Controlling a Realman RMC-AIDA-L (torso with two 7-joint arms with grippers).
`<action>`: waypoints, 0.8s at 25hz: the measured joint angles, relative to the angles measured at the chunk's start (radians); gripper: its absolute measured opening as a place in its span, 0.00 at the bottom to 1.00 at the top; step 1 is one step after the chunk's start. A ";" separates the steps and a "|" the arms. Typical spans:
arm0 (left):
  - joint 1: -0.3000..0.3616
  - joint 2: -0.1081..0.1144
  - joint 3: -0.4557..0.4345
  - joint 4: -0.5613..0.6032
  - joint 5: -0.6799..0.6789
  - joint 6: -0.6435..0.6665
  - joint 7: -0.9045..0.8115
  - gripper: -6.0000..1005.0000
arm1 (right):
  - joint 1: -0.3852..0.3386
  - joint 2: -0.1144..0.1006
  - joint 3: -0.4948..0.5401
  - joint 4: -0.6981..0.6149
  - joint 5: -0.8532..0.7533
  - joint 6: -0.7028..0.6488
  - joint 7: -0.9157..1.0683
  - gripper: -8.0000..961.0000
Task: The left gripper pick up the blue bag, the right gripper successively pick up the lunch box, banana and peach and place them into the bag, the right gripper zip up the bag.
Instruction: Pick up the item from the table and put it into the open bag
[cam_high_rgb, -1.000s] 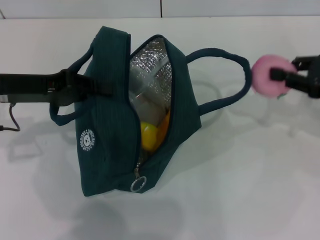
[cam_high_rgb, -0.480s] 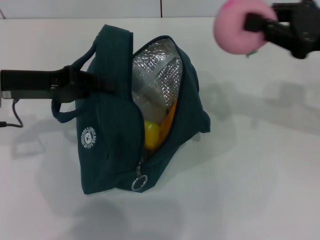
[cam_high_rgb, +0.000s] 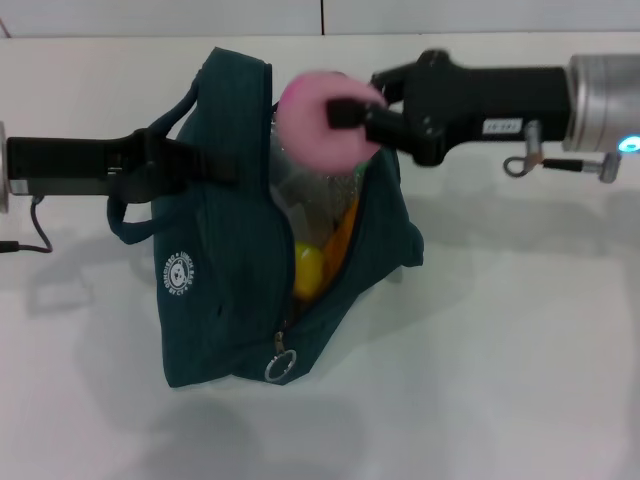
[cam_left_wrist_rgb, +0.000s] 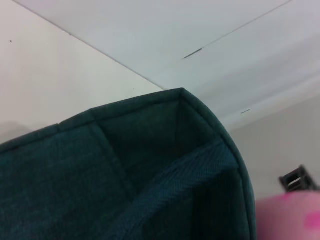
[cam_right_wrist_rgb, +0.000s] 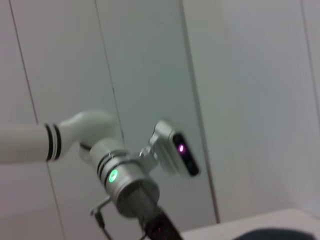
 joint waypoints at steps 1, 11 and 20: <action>0.001 0.000 0.000 0.000 0.000 0.000 0.000 0.05 | 0.001 0.000 -0.028 0.001 0.002 0.017 0.000 0.10; 0.008 -0.001 -0.002 -0.001 0.000 -0.003 0.001 0.05 | -0.007 -0.002 -0.115 -0.001 0.018 0.054 0.008 0.06; 0.009 0.002 -0.002 -0.001 0.000 -0.003 0.001 0.05 | -0.024 -0.009 -0.111 0.001 0.027 0.052 0.013 0.29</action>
